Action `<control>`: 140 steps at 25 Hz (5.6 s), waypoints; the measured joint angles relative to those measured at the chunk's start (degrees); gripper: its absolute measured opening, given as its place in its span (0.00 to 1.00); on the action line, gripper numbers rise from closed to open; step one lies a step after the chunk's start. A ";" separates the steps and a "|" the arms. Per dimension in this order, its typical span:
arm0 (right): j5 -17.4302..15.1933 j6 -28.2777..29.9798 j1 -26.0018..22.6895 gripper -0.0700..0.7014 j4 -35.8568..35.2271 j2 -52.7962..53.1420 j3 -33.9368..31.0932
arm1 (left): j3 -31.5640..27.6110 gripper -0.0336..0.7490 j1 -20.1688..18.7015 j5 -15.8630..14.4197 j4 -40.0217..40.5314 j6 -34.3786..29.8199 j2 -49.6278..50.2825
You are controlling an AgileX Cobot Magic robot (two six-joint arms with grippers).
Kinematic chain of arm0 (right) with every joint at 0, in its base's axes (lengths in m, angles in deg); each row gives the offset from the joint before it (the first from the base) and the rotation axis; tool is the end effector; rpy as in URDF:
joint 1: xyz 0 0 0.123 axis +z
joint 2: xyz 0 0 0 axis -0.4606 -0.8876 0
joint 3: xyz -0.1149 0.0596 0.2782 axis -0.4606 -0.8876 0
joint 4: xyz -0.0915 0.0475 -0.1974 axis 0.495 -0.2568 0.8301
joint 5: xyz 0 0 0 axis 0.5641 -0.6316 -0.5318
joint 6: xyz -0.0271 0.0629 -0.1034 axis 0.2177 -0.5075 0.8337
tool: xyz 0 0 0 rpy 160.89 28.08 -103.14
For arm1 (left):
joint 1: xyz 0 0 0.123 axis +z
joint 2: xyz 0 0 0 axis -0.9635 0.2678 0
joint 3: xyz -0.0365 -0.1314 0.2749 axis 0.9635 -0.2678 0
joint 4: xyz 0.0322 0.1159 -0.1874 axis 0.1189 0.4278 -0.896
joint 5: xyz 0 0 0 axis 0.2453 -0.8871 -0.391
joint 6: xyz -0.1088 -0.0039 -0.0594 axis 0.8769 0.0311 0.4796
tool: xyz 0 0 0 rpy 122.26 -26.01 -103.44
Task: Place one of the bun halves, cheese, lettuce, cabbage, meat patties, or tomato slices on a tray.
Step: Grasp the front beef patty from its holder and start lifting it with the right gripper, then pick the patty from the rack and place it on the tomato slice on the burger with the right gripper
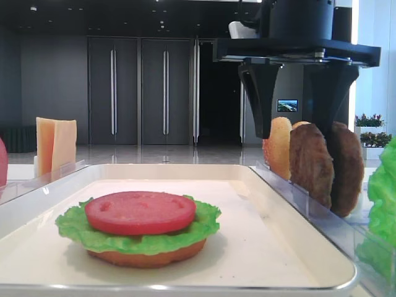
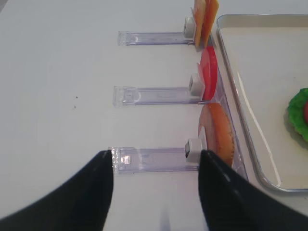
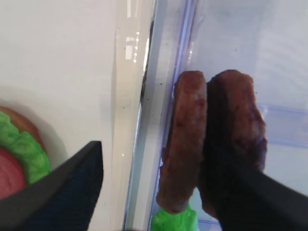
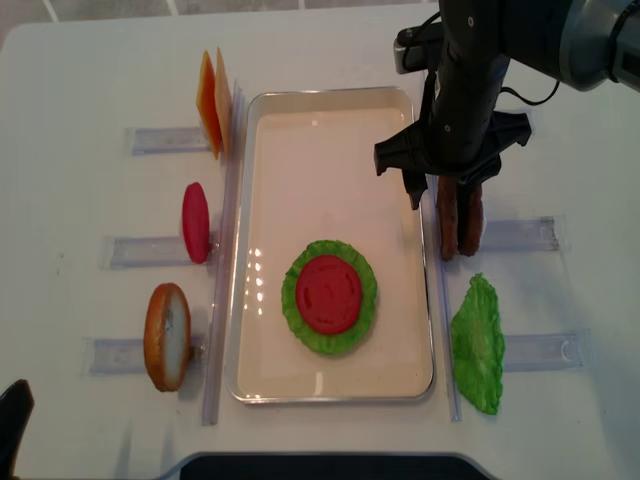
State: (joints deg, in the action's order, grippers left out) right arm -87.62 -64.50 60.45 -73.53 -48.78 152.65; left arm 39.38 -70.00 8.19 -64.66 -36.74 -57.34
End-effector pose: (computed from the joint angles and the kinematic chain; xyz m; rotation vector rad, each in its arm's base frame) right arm 0.2912 0.1918 0.2272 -0.2951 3.0738 0.0713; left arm -0.0258 -0.0078 0.2349 -0.0198 2.1026 0.0180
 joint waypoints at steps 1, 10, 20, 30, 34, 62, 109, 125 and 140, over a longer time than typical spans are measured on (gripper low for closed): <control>0.00 0.00 0.00 0.70 -0.06 0.00 0.00 | 0.00 0.59 0.00 0.00 0.00 0.00 0.00; -0.47 0.00 0.00 0.69 -0.09 -0.07 0.00 | 0.00 0.59 0.00 0.00 0.00 0.00 0.00; -1.33 0.59 0.00 0.67 -1.08 -1.24 0.02 | 0.00 0.59 0.00 0.00 0.00 0.00 0.00; -1.33 0.72 0.00 0.41 0.59 -1.24 0.02 | 0.00 0.59 0.00 0.00 0.00 0.00 0.00; -1.21 0.72 0.00 0.37 1.35 -1.24 0.02 | 0.00 0.59 0.00 0.00 0.00 0.00 0.00; -3.94 0.07 0.27 0.27 1.52 3.56 3.42 | 0.00 0.59 0.00 0.00 0.00 0.00 0.00; -4.25 -4.03 0.03 0.27 0.16 43.23 -18.87 | 0.00 0.58 0.00 0.00 0.00 0.00 0.00; -4.44 -4.46 0.03 0.27 -3.32 49.63 -25.85 | 0.00 0.58 0.00 0.00 0.00 0.00 0.00; 8.05 9.41 0.03 0.27 -26.77 43.43 -26.03 | 0.00 0.58 0.00 0.00 0.00 0.00 0.00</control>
State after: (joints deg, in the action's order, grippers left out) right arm -79.57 -55.09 60.48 -100.30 -5.35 126.63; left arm 39.38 -70.00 8.19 -64.66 -36.74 -57.34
